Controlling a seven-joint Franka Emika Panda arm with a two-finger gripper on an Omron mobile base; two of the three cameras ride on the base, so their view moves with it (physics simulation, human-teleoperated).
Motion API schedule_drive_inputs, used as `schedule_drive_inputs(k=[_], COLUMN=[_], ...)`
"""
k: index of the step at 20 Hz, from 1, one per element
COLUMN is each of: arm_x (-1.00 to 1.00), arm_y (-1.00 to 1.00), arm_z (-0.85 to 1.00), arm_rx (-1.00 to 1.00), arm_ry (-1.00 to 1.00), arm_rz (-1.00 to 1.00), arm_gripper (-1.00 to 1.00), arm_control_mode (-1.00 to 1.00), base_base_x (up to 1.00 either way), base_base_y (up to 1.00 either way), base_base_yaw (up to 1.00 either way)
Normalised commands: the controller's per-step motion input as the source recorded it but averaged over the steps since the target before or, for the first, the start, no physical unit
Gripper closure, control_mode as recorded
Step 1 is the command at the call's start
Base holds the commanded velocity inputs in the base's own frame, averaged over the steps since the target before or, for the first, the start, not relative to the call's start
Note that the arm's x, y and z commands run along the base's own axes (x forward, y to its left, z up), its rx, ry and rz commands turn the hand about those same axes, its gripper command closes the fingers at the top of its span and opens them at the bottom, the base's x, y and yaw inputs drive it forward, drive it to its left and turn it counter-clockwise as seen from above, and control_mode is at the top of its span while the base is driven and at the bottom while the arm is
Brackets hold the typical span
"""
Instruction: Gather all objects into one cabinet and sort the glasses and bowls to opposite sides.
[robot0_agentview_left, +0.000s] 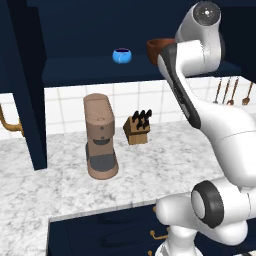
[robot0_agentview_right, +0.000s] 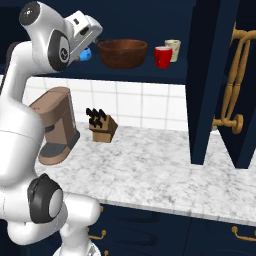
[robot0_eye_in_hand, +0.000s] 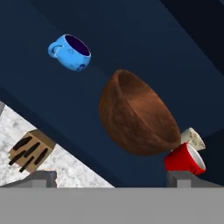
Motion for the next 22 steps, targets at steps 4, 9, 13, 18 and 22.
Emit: schedule_drive_inputs(k=[4, 9, 13, 18, 22], arm_x=[0.16, 0.33, 0.39, 0.40, 0.39], arm_y=[0.00, 0.00, 0.00, -0.05, -0.09], arm_z=[-0.07, -0.18, -0.38, -0.18, -0.02], arm_rx=[-0.17, -0.09, -0.08, -0.02, 0.00], arm_ry=[0.01, 0.00, 0.00, 0.00, 0.00], arm_rz=[0.00, 0.01, 0.01, 0.02, 0.01], arm_gripper=[-1.00, -1.00, -1.00, -1.00, -1.00], arm_control_mode=[-1.00, -1.00, -1.00, -1.00, -1.00], base_base_x=[0.00, 0.00, 0.00, 0.00, 0.00], base_base_y=[0.00, 0.00, 0.00, 0.00, 0.00], base_base_yaw=[0.00, 0.00, 0.00, 0.00, 0.00])
